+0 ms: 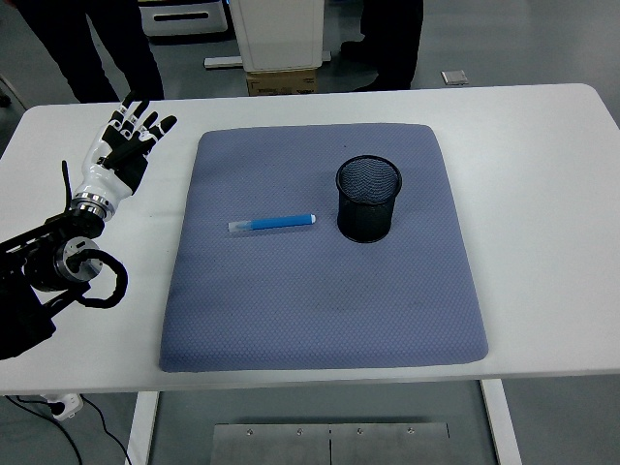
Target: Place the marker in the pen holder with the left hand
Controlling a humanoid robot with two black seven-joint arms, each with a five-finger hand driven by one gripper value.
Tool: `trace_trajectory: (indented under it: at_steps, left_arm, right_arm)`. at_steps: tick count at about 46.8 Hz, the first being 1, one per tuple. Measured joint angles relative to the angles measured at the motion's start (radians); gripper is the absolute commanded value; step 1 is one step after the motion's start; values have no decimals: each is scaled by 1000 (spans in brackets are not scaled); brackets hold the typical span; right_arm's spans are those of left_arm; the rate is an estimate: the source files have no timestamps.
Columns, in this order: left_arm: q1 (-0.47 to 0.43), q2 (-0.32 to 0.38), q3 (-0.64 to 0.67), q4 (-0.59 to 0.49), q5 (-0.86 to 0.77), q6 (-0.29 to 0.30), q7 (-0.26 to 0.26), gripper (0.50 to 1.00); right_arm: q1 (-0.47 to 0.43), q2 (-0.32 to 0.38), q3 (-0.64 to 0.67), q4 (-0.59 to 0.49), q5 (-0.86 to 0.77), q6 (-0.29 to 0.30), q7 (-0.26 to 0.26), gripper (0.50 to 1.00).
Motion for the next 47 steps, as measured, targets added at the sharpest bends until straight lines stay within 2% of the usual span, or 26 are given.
trace_trajectory:
  at_steps: [15,31,47]
  left_arm:
    - [7,28,3,-1,2,-4,2,1000]
    - [-26,66,2,-13,1,-73,2,1000]
    - [-26,85,10,-12,11,-70,17,1000]
  right_arm:
    - [0,0,0,0,0,0,0,1000]
    - [0,0,0,0,0,0,0,1000]
    - [0,0,0,0,0,0,0,1000]
